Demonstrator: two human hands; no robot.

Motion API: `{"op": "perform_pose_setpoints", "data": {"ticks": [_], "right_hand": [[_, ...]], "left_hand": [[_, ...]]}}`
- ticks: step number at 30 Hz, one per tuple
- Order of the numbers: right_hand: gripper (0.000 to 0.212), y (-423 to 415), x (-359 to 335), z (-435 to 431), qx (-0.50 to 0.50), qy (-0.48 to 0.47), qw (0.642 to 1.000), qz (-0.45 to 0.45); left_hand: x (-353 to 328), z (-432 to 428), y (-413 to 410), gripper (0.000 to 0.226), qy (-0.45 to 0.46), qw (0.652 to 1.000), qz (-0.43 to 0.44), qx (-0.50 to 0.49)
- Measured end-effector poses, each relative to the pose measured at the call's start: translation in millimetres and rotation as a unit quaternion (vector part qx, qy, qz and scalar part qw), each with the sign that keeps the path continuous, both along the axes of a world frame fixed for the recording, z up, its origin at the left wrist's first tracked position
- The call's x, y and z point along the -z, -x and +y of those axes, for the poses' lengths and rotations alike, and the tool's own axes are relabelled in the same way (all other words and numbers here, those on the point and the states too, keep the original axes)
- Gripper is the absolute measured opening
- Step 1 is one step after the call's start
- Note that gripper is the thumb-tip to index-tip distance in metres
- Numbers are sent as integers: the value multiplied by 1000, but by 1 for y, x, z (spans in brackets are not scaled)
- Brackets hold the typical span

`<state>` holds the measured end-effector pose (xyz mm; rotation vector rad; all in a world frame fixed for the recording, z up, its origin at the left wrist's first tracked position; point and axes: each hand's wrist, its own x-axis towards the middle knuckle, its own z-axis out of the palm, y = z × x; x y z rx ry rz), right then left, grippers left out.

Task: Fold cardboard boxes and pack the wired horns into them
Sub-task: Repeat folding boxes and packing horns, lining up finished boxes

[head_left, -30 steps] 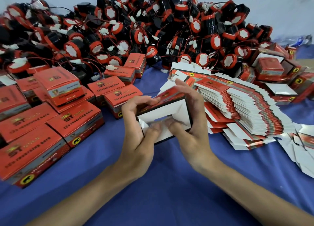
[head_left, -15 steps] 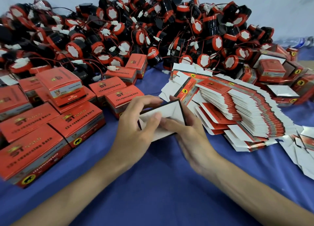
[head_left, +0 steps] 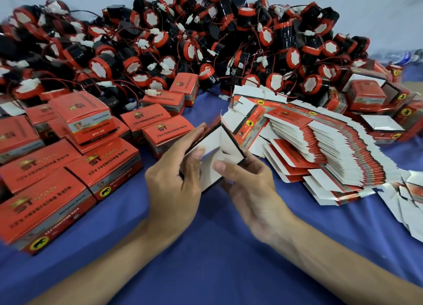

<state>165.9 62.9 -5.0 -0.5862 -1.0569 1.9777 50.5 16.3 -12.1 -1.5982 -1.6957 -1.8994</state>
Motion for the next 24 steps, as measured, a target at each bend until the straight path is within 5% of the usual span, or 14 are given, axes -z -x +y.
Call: {"op": "perform_pose_setpoints", "data": {"ticks": [17, 24], "right_hand": [[75, 1, -10, 5, -12, 17, 999, 44], [42, 0, -6, 0, -54, -41, 998, 12]], "left_hand": [[0, 1, 6, 25, 26, 991, -78, 107], [2, 3, 6, 27, 28, 989, -101, 103]]}}
